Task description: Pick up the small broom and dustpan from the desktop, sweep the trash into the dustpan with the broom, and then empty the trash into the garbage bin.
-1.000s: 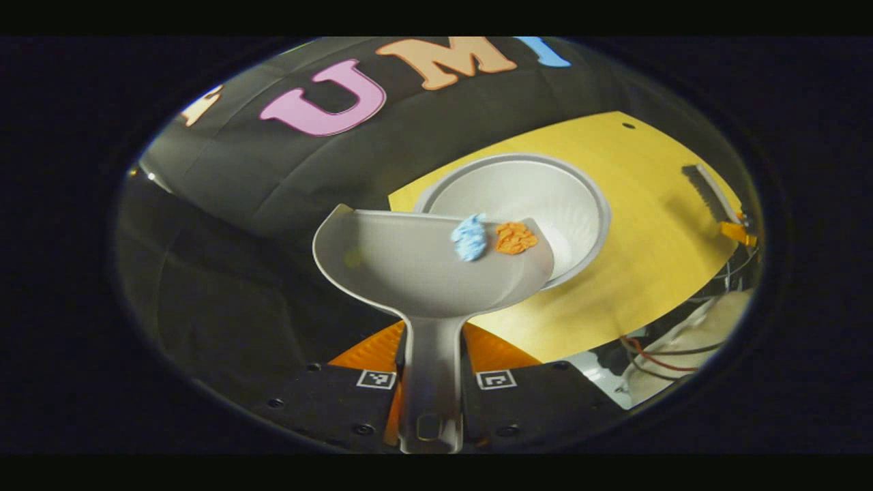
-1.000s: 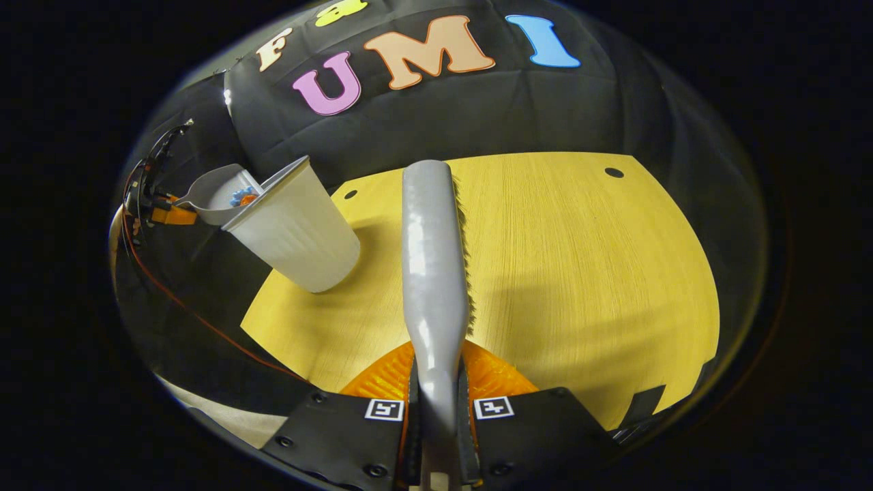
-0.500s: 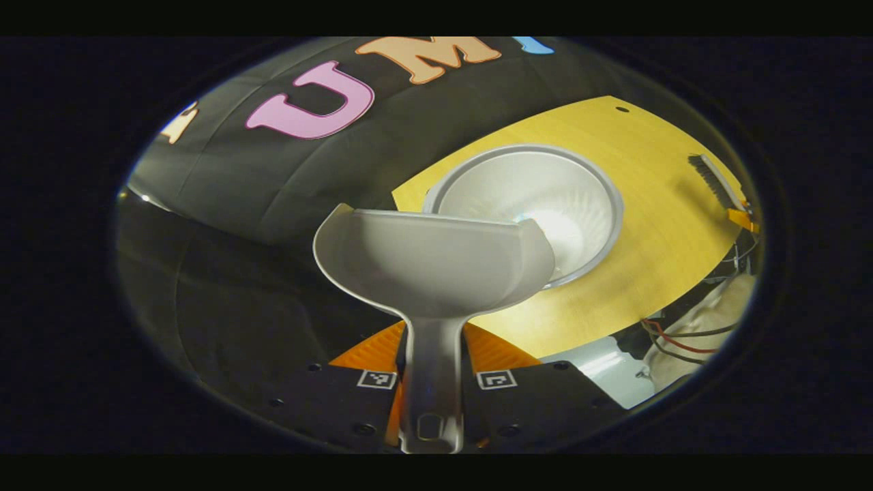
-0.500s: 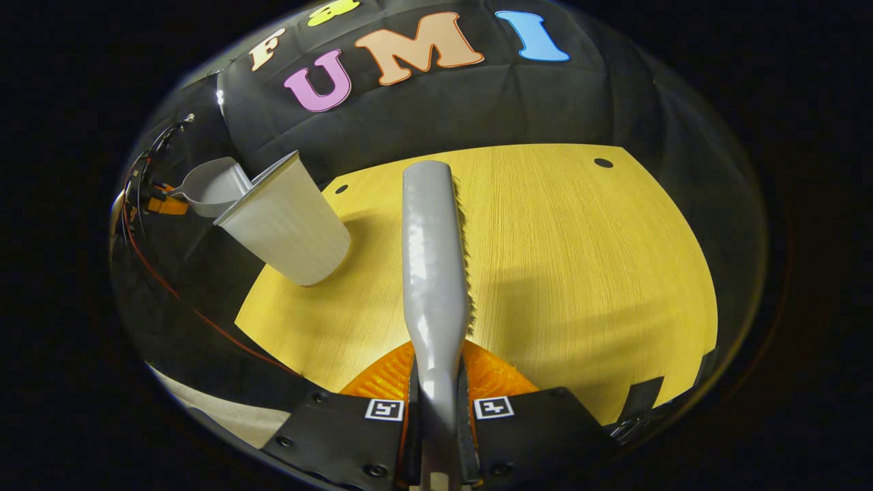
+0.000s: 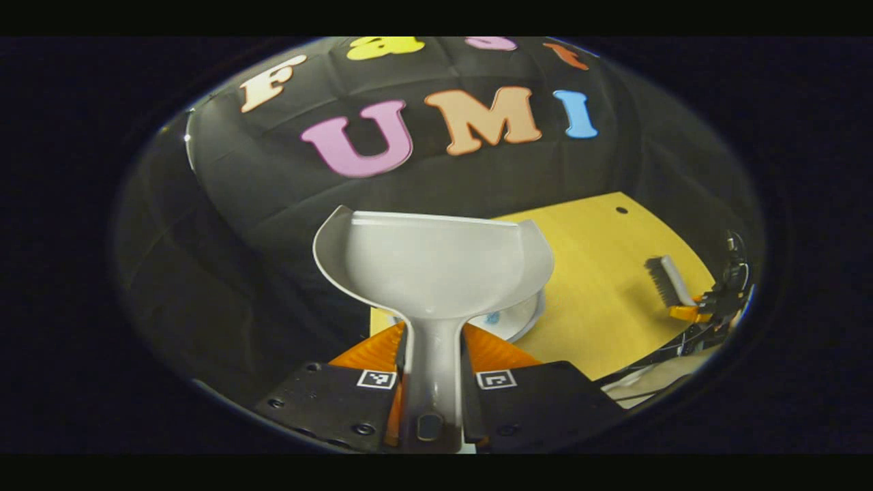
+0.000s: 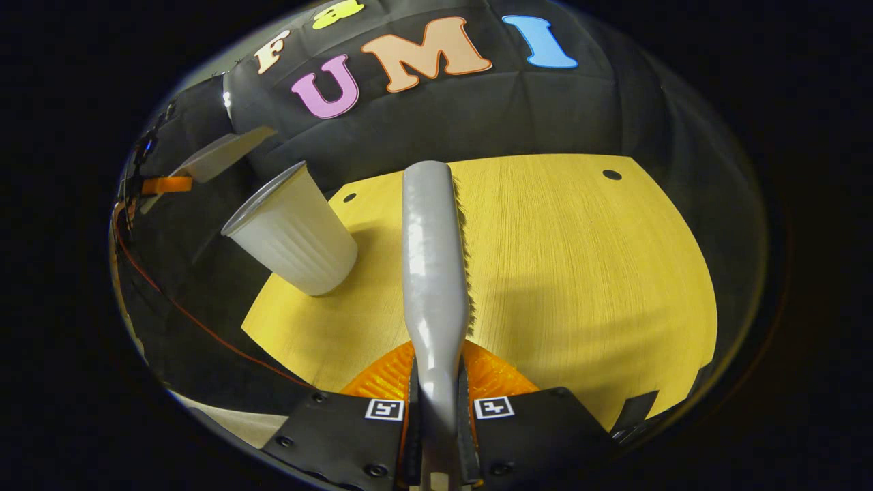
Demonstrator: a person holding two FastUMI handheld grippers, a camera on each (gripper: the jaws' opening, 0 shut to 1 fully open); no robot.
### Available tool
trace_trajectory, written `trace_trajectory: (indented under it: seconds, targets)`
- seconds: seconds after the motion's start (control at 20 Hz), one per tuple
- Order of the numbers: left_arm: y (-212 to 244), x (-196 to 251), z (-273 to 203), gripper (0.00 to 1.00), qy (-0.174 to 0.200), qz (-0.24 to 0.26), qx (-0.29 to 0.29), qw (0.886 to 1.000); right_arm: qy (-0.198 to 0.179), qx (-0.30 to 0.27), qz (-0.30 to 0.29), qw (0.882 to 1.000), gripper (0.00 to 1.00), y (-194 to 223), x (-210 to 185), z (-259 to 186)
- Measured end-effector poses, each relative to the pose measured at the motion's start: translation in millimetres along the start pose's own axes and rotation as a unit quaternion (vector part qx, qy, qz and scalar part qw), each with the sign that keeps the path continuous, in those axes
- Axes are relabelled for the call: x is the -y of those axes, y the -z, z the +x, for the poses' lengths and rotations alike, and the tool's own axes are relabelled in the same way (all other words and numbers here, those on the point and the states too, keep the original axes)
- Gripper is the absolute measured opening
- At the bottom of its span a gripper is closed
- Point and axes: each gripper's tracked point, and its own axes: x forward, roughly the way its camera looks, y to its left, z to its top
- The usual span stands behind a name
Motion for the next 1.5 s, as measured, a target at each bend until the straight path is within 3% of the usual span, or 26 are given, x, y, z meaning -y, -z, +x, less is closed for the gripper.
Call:
trace_trajectory:
  seconds: [0.1, 0.3, 0.45, 0.55, 0.65, 0.9, 1.15, 1.35, 1.5]
  targets:
    - [-31, 33, -12, 0.28, 0.018, 0.024, 0.042, 0.999, -0.001, 0.004, 0.007, 1.0, 0.23, 1, -1, -4]
    - [-51, 138, 20, 0.27, 0.128, 0.006, 0.067, 0.989, 0.01, 0.006, 0.016, 1.0, 0.23, 0, -1, -2]
    - [-25, 216, 50, 0.28, 0.21, -0.029, 0.044, 0.976, 0.022, -0.001, 0.026, 0.999, 0.23, -1, -7, 0]
    - [0, 254, 61, 0.28, 0.238, -0.054, 0.022, 0.97, 0.03, -0.012, 0.032, 0.999, 0.23, -3, -10, 7]
    - [28, 264, 78, 0.28, 0.232, -0.075, -0.003, 0.97, 0.041, -0.026, 0.034, 0.998, 0.23, -3, -6, 11]
    - [95, 273, 103, 0.29, 0.167, -0.092, -0.062, 0.98, 0.065, -0.069, 0.015, 0.995, 0.23, 7, 2, 34]
    - [144, 288, 117, 0.29, 0.137, -0.214, -0.111, 0.961, 0.05, -0.101, 0.051, 0.992, 0.23, 20, 1, 49]
    - [153, 289, 119, 0.29, 0.123, -0.229, -0.149, 0.954, 0.05, -0.124, 0.056, 0.99, 0.23, 24, 2, 59]
    - [151, 285, 114, 0.31, 0.1, -0.22, -0.142, 0.96, 0.055, -0.137, 0.072, 0.986, 0.23, 25, 5, 59]
